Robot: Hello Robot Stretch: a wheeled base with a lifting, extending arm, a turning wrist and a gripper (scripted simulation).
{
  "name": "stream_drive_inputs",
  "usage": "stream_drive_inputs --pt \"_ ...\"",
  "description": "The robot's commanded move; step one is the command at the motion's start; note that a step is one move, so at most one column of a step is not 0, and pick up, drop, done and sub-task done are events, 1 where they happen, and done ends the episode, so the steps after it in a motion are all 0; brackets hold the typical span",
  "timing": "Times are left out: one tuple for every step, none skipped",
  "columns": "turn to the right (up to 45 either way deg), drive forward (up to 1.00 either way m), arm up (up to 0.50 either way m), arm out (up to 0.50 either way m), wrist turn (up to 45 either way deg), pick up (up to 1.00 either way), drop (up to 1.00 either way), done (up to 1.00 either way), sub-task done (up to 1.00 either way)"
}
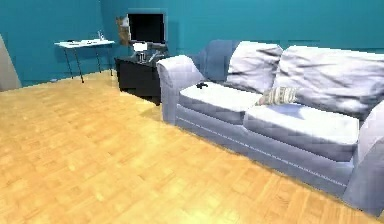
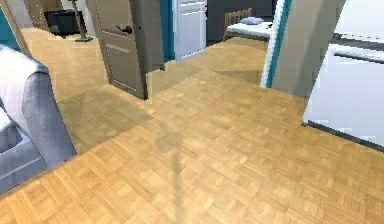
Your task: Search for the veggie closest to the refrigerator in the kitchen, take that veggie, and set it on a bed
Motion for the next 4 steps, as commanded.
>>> stream_drive_inputs --pt "-9.0 0.00 0.00 0.00 0.0 0.00 0.00 0.00 0.00" --pt "0.0 0.25 0.00 0.00 0.0 0.00 0.00 0.00 0.00" --pt "-30.0 0.00 0.00 0.00 0.0 0.00 0.00 0.00 0.00" --pt "0.0 0.15 0.00 0.00 0.0 0.00 0.00 0.00 0.00"
